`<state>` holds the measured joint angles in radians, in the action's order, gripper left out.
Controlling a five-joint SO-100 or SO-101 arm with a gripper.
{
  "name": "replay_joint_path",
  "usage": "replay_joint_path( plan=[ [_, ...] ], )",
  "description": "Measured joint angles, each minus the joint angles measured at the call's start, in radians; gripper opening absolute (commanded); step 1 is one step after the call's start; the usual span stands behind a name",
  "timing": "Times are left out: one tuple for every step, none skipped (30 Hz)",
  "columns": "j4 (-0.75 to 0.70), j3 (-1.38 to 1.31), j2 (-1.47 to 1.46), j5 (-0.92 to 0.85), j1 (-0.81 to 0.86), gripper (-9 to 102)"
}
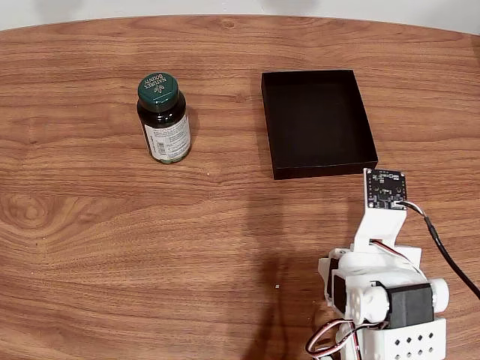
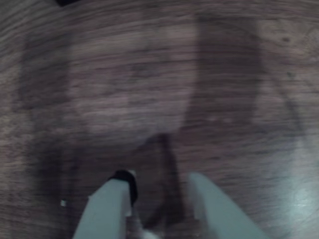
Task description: Pick up the pill bottle and place it in the black box.
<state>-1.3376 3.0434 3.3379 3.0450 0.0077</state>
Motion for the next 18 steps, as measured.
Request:
replay_joint_path(
  plan=[
    [0.0,0.0,0.0,0.009,-0.003,10],
    [0.0,0.0,0.0,0.018,-0.011,10],
    [0.0,0.0,0.0,0.025,-0.02,10],
    [0.0,0.0,0.0,0.032,-0.026,10],
    [-0.002,0.0,0.0,0.038,-0.031,10],
    [-0.002,0.0,0.0,0.046,-0.034,10],
    [-0.002,0.0,0.0,0.052,-0.035,10],
    [-0.002,-0.003,-0.002,0.058,-0.04,10],
    [-0.002,-0.008,-0.003,0.064,-0.049,10],
    [0.005,-0.011,-0.012,0.071,-0.058,10],
    [0.012,-0.015,-0.025,0.074,-0.066,10],
    [0.015,-0.021,-0.035,0.078,-0.074,10],
    [0.023,-0.026,-0.046,0.087,-0.083,10],
    [0.035,-0.031,-0.057,0.095,-0.091,11],
    [0.046,-0.034,-0.064,0.103,-0.098,11],
    [0.058,-0.04,-0.074,0.11,-0.106,11],
    [0.069,-0.043,-0.08,0.118,-0.114,11],
    [0.081,-0.049,-0.087,0.124,-0.12,11]
  ],
)
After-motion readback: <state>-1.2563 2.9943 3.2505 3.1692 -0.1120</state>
